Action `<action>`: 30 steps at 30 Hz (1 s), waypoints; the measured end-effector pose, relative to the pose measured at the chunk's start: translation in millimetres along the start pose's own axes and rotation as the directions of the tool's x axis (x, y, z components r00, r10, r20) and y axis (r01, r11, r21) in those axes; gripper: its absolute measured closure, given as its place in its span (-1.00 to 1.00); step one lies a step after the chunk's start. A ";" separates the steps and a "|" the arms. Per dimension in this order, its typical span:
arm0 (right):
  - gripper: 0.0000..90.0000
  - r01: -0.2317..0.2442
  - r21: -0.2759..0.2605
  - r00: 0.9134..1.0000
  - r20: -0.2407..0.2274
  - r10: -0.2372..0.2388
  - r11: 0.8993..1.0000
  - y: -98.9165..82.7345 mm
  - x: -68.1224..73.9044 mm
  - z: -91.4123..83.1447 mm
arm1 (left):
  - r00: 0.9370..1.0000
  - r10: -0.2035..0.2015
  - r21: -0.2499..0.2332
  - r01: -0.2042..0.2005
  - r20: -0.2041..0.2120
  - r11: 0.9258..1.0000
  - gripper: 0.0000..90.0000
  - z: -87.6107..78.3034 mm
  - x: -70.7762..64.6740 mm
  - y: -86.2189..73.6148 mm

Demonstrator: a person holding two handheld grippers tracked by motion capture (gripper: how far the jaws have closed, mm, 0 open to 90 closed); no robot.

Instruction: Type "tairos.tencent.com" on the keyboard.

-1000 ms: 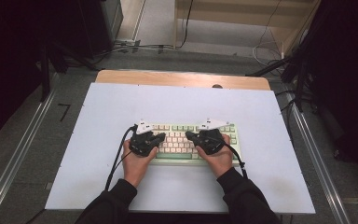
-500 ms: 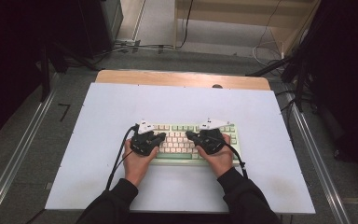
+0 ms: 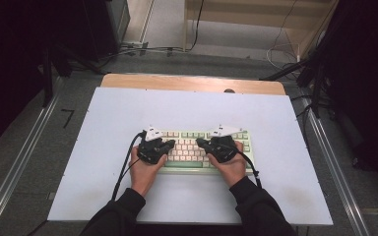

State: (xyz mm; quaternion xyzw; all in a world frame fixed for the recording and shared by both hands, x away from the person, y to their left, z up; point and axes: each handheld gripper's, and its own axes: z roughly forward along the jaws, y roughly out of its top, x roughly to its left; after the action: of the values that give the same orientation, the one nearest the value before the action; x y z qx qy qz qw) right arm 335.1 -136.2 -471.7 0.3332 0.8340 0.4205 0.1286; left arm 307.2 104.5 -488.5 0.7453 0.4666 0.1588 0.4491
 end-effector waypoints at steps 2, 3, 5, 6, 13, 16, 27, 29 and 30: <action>0.96 0.000 -0.001 1.000 0.000 0.000 1.000 -0.2 -0.4 0.2 | 1.000 0.000 -0.008 0.000 0.005 1.000 1.00 -2.4 -0.3 1.0; 0.96 0.000 0.000 1.000 0.001 0.000 1.000 -0.2 -0.4 0.3 | 1.000 -0.002 -0.010 0.002 0.006 1.000 1.00 -3.6 -0.2 1.4; 0.96 -0.001 0.001 1.000 0.000 0.001 1.000 -0.3 -0.2 0.4 | 1.000 -0.005 -0.011 0.005 0.005 1.000 1.00 -5.2 0.2 1.7; 0.96 0.001 0.002 1.000 0.000 -0.001 1.000 -0.3 -0.1 0.4 | 1.000 -0.005 -0.011 0.005 0.004 1.000 1.00 -5.8 0.5 1.8; 0.96 0.001 -0.002 1.000 0.001 -0.001 1.000 -0.4 -0.6 -0.2 | 1.000 -0.018 -0.019 0.018 0.000 1.000 1.00 -11.4 2.3 1.6; 0.96 -0.001 0.000 1.000 0.001 0.001 1.000 -0.5 -0.7 -0.3 | 1.000 -0.021 -0.020 0.021 0.002 1.000 1.00 -13.3 4.2 1.5; 0.96 -0.001 0.006 1.000 0.003 0.001 1.000 -2.3 -1.6 0.3 | 1.000 -0.030 -0.020 0.030 0.000 0.999 1.00 -17.7 6.9 -1.3; 0.96 -0.003 0.010 1.000 0.007 0.003 1.000 -3.0 -2.4 0.4 | 0.999 -0.033 -0.020 0.033 0.000 0.999 1.00 -18.6 7.8 -1.9; 0.96 -0.004 0.010 1.000 0.009 0.004 1.000 -3.3 -3.0 0.5 | 0.999 -0.035 -0.021 0.035 -0.001 0.999 1.00 -19.1 8.4 -2.1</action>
State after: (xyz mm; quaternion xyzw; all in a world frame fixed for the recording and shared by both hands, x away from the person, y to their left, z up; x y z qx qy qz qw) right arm 336.0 -139.2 -474.8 0.3374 0.8349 0.4151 0.1298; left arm 297.9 121.8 -481.4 0.7322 0.4782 0.1563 0.4590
